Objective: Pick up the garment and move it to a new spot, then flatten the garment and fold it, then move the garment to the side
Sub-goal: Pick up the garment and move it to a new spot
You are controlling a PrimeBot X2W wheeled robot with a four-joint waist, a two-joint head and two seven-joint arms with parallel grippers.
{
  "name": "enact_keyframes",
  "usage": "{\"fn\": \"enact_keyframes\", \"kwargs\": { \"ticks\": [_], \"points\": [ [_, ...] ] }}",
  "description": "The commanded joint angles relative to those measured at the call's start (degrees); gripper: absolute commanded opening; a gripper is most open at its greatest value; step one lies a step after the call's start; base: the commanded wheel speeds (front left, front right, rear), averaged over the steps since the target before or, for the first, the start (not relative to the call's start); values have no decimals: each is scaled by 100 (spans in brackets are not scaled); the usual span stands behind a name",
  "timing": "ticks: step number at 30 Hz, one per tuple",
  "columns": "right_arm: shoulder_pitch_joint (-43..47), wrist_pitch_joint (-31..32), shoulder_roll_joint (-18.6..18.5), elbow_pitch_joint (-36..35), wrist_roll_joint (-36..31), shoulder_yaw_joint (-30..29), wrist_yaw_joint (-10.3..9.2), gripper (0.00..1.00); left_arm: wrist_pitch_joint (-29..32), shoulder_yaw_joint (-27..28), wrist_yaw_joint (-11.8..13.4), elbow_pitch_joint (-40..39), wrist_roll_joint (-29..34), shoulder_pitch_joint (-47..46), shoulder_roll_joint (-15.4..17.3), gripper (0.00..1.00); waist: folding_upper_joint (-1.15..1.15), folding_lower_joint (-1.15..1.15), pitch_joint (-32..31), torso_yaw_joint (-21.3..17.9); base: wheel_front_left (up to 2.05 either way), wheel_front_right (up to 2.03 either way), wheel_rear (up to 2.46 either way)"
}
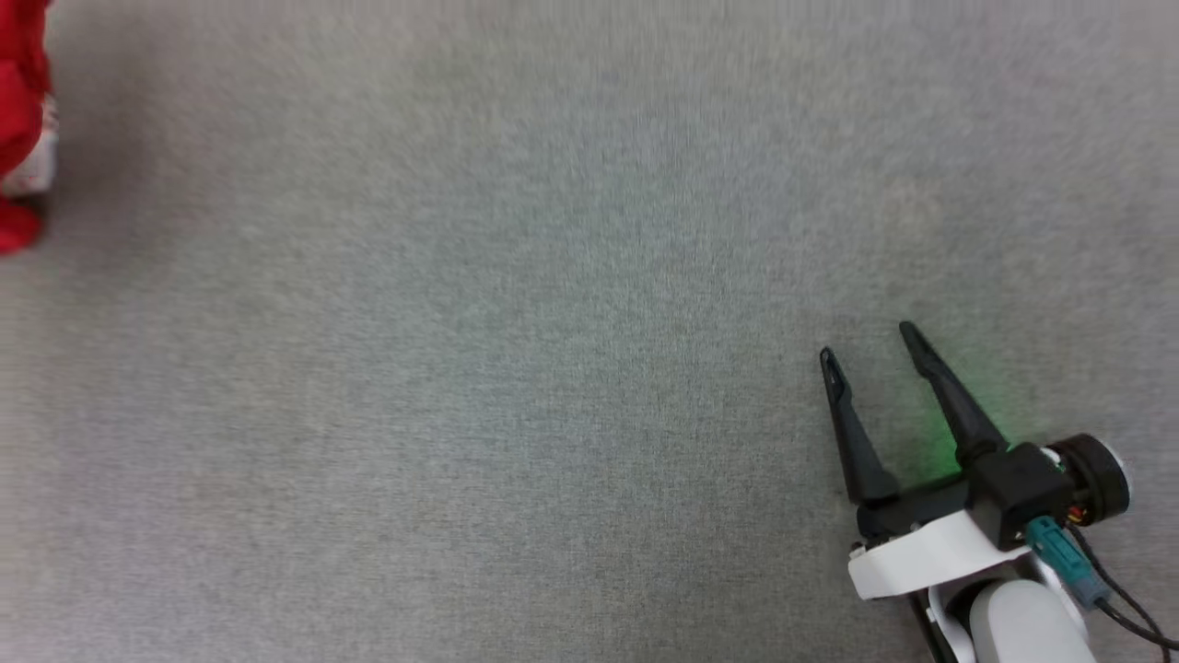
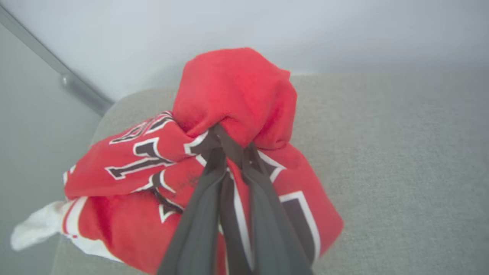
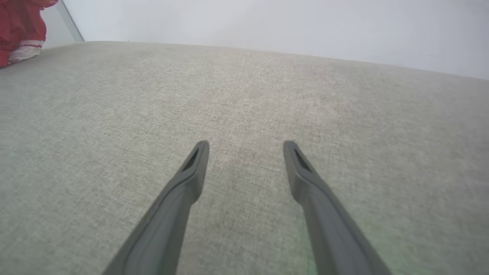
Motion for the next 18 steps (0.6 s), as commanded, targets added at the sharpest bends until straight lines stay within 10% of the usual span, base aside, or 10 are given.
{"fn": "enact_keyframes", "kwargs": {
  "ticks": [1, 18],
  "points": [
    [50, -8, -16, 46, 35, 17, -8, 100, -283, -60, -6, -83, 71, 53, 55, 0, 0, -1, -563, 39, 0, 0, 0],
    [372, -8, 27, 270, 423, -93, -7, 100, -2418, -685, 200, -1505, 1150, 70, -693, 0, 0, -1, -1959, -256, 0, 0, 0]
  ]
}}
